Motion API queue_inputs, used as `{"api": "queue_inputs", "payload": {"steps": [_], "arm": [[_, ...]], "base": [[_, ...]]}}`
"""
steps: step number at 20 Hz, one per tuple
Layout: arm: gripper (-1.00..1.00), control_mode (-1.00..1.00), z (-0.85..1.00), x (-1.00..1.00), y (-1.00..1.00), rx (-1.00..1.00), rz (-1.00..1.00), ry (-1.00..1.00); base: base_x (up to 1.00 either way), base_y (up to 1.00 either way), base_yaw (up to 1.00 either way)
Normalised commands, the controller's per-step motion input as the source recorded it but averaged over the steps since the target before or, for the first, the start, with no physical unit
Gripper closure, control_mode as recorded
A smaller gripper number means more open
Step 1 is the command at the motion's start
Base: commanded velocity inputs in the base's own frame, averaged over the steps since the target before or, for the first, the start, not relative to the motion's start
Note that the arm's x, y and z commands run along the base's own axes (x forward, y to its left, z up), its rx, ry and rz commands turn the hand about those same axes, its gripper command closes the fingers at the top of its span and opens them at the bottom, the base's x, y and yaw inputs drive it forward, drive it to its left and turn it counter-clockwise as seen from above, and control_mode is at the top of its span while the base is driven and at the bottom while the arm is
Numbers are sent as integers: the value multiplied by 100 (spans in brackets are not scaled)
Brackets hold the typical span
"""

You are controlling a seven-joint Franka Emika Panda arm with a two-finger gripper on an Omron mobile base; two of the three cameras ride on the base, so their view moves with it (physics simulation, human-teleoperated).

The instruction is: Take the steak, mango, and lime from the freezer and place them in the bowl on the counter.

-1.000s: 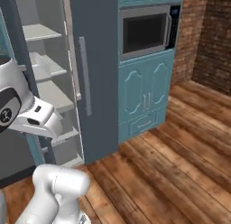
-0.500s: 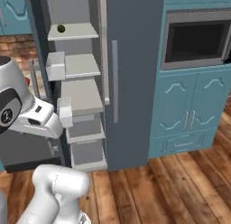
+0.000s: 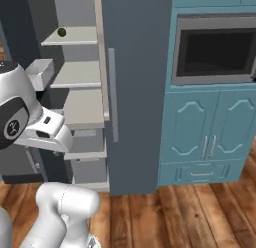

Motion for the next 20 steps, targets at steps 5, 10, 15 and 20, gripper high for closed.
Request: {"api": "queue_inputs", "payload": {"steps": [5, 10, 15, 20], "arm": [[-100, 100, 0, 0, 0, 0, 0, 0], [-100, 100, 0, 0, 0, 0, 0, 0], [-100, 100, 0, 0, 0, 0, 0, 0], [-100, 100, 0, 0, 0, 0, 0, 0]], "base": [[15, -57, 58], [45, -31, 47], [65, -5, 23], [61, -13, 9]]}}
